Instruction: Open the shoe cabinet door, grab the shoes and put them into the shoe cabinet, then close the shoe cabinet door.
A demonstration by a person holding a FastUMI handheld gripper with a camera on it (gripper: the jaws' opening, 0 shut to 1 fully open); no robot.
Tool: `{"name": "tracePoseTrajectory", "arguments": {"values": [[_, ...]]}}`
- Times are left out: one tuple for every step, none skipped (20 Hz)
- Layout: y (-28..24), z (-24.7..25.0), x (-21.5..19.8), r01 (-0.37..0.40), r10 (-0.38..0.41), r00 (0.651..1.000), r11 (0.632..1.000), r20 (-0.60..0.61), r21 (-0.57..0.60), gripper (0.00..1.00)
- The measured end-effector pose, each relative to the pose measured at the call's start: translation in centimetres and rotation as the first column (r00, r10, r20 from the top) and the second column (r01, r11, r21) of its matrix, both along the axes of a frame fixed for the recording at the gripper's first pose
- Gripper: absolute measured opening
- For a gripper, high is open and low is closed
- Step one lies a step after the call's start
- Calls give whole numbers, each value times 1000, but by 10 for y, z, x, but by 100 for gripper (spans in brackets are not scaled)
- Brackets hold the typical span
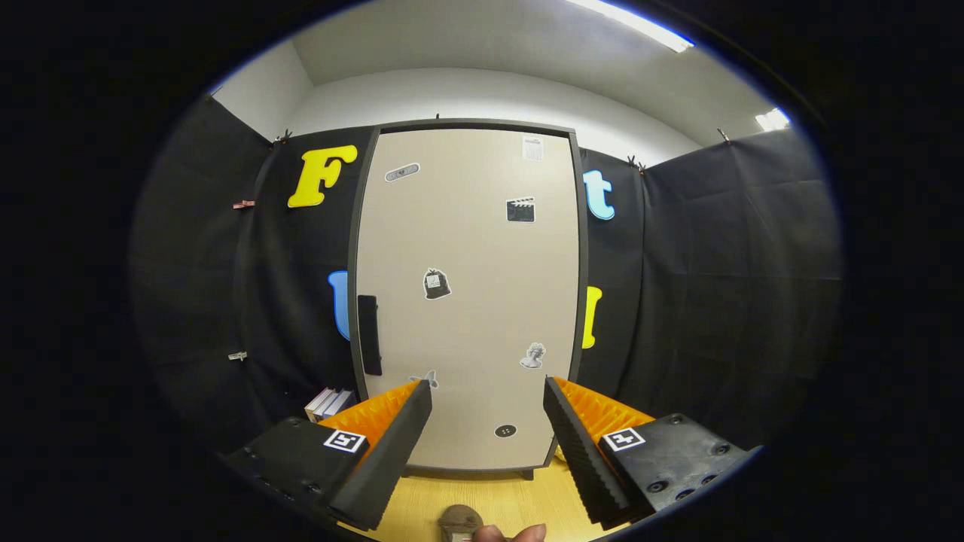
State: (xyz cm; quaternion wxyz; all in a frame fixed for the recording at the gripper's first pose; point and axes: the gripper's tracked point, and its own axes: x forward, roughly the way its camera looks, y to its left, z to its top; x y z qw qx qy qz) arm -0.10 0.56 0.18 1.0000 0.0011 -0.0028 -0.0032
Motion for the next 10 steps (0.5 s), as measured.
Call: {"name": "tracePoseTrajectory", "arguments": {"values": [[1, 0, 1, 0, 0, 1000, 1000, -4, 1, 98], [2, -1, 2, -1, 1, 1000, 1000, -7, -1, 98], [3, -2, 2, 0, 0, 1000, 1000, -9, -3, 98], [5, -2, 2, -1, 1, 1000, 1000, -7, -2, 98], [8, -2, 3, -3, 3, 1000, 1000, -10, 1, 98], [13, -3, 5, -11, 12, 1000, 1000, -12, 7, 98], [17, -3, 7, -17, 18, 1000, 1000, -14, 13, 98], [23, -1, 9, -28, 29, 1000, 999, -11, 22, 98], [30, 2, 13, -37, 37, 999, 999, -3, 34, 98], [38, 3, 17, -46, 46, 999, 998, -1, 47, 98]]}}
